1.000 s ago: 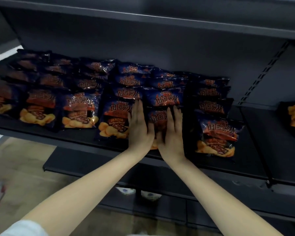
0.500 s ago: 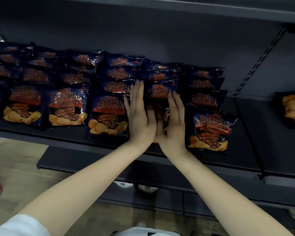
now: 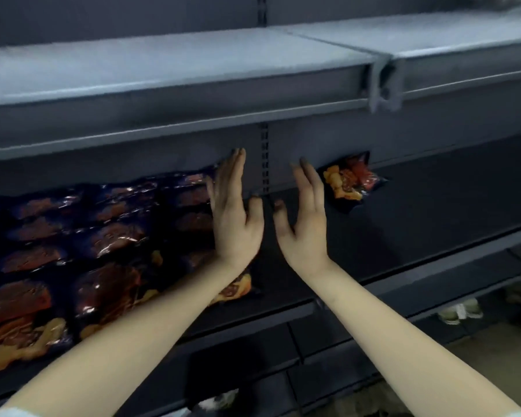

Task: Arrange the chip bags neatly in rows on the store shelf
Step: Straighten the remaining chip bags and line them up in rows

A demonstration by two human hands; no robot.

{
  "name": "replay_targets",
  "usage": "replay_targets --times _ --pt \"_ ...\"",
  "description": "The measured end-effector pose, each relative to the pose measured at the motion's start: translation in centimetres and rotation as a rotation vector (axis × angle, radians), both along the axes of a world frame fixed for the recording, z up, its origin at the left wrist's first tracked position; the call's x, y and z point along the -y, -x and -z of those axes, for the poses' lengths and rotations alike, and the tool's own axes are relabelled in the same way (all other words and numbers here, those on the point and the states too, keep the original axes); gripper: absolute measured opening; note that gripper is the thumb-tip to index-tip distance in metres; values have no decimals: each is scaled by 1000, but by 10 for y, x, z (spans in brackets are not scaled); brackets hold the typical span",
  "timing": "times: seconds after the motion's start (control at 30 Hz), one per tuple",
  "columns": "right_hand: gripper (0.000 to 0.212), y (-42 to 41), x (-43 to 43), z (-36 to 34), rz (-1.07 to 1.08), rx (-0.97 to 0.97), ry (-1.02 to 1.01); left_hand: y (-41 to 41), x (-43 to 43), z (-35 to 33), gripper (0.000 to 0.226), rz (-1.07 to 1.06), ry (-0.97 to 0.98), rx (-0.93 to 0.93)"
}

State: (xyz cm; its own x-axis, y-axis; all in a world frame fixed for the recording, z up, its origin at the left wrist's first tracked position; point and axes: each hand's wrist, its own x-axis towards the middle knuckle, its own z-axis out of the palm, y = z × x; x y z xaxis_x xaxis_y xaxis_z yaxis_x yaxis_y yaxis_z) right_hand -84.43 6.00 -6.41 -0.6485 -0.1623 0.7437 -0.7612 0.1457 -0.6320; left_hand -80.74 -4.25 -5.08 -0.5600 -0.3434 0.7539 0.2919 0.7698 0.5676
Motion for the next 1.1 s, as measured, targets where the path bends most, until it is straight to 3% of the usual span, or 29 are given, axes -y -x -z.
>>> replay_targets --times 0.27,0.53,0.73,0.87,0.97,1.1 --pt "54 79 -111 27 208 46 -129 87 -82 19 61 93 151 178" --pt "56 117 -194 45 311 134 -310 161 -136 54 65 14 355 383" --pt "55 141 -237 41 342 97 -417 221 -156 60 80 -75 539 648" --pt "56 149 -252 50 348 100 -467 244 -153 73 73 -97 548 870" --pt "57 150 -256 67 369 104 -599 244 -150 81 61 -37 469 898" --pt "56 150 -255 86 390 91 -775 237 -151 88 53 -57 596 914"
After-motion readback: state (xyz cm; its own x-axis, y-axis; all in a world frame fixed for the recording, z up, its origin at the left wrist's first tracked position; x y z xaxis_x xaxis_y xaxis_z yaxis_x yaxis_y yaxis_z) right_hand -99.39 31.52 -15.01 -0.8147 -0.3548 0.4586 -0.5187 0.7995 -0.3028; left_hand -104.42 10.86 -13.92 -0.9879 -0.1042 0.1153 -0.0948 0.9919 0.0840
